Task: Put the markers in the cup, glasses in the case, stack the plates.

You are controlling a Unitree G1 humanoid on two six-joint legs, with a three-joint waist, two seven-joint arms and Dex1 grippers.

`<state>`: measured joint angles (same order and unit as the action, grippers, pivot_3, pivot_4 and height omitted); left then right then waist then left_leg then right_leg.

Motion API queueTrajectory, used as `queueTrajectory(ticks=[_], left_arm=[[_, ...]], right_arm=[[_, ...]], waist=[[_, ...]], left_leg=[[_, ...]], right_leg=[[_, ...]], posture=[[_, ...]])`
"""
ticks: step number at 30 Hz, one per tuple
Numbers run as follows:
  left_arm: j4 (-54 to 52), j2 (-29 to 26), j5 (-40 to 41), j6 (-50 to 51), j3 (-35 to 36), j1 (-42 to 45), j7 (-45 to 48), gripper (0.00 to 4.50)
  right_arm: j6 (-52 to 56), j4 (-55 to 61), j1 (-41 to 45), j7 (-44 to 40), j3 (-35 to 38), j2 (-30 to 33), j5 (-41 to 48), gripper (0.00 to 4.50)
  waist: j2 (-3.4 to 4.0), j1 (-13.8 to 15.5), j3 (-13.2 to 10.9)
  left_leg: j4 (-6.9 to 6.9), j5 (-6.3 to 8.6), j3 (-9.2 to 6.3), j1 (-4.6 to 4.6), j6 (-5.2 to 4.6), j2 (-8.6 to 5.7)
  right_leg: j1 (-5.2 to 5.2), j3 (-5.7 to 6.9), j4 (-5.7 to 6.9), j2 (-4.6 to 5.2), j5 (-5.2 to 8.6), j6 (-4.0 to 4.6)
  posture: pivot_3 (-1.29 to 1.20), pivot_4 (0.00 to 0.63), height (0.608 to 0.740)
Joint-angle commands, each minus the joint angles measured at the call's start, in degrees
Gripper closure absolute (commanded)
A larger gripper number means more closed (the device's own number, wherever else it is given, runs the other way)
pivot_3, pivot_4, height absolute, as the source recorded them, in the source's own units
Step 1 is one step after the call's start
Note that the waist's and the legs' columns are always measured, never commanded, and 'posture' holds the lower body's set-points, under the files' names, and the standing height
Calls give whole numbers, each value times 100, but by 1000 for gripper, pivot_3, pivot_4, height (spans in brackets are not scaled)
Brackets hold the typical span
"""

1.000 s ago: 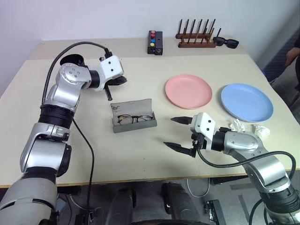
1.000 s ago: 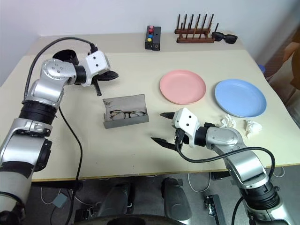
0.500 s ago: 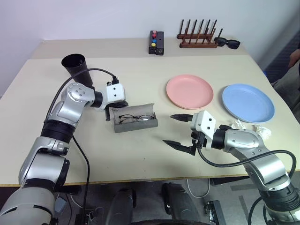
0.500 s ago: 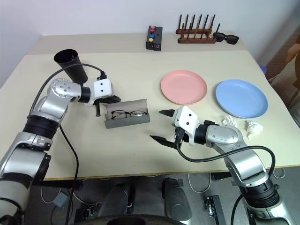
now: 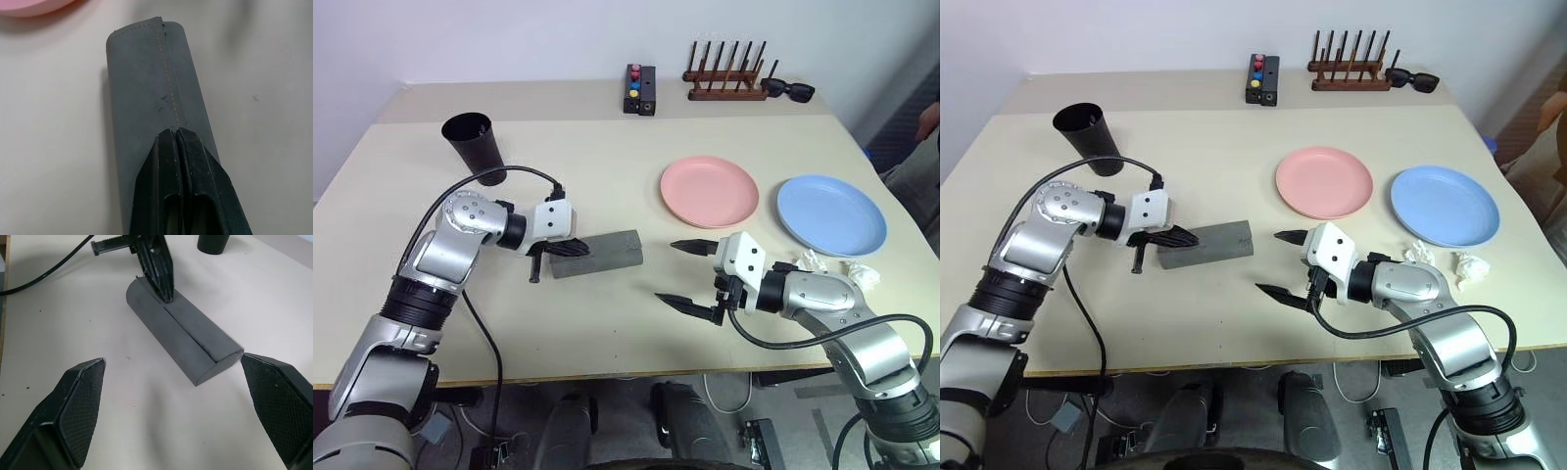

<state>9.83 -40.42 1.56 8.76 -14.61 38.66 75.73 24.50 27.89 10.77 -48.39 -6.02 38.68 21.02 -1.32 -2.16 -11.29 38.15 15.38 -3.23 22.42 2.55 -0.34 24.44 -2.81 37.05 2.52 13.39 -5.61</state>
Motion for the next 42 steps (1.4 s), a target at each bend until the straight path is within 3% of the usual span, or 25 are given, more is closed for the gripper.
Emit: queueTrajectory(ticks=[1, 6, 20, 25, 31, 36, 39, 42], left_arm=[[-100, -110, -126, -7, -62, -112, -60, 4459], [-128, -98, -76, -26, -33, -212, -138, 4459], [-530, 256, 1106, 748, 937, 260, -626, 4459], [-1101, 18, 1453, 1132, 1001, -410, -476, 4459], [-1658, -132, 1971, 1666, 1257, -1066, -520, 4459], [-1890, -158, 2158, 1853, 1372, -1312, -705, 4459], [-2026, -139, 2292, 1961, 1428, -1396, -817, 4500], [-2237, -88, 2517, 2095, 1499, -1511, -922, 4500]], right_arm=[[-119, 103, 41, -27, 128, -10, 53, 0], [-63, 121, 79, -26, 119, -15, 62, 0], [-154, -243, 210, 236, 323, 157, -359, 0], [-712, -1596, 857, 1031, 164, 131, -1596, 0], [-2084, -3215, 1504, 1216, -430, 325, -2868, 0], [-2958, -4266, 1955, 1261, -705, 255, -3341, 0], [-3275, -4696, 2131, 1348, -776, 200, -3543, 896], [-3459, -4968, 2245, 1485, -770, 115, -3671, 2419]], waist=[[0, 1, 0], [2, 1, 1], [2, -1, 1], [3, -47, 1], [5, -8, 0], [5, -25, 0], [5, -34, 0], [5, -38, 0]], left_leg=[[0, 0, 0, 0, 0, 0], [0, 0, 0, -3, 0, 0], [1, 0, 0, -2, 0, 0], [-1, 0, 8, -6, 0, 0], [-4, 0, 7, -3, 0, 3], [-1, 0, 11, -2, 0, 0], [-2, 0, 11, -4, 0, 0], [-3, 0, 9, -4, 0, 2]], right_leg=[[0, 0, 0, 0, 0, 0], [-3, 0, 0, 0, 0, 0], [-3, 0, -1, 1, 0, -1], [-2, -3, 0, 1, 0, 0], [1, -3, -1, 1, 0, 2], [1, -4, -3, 5, -1, 1], [1, -5, -2, 4, -1, 2], [1, -4, -2, 3, -1, 2]], posture=[[0, 150, 735], [0, 150, 735], [0, 150, 735], [0, 150, 735], [0, 150, 735], [0, 150, 735], [0, 150, 735], [0, 150, 735]])
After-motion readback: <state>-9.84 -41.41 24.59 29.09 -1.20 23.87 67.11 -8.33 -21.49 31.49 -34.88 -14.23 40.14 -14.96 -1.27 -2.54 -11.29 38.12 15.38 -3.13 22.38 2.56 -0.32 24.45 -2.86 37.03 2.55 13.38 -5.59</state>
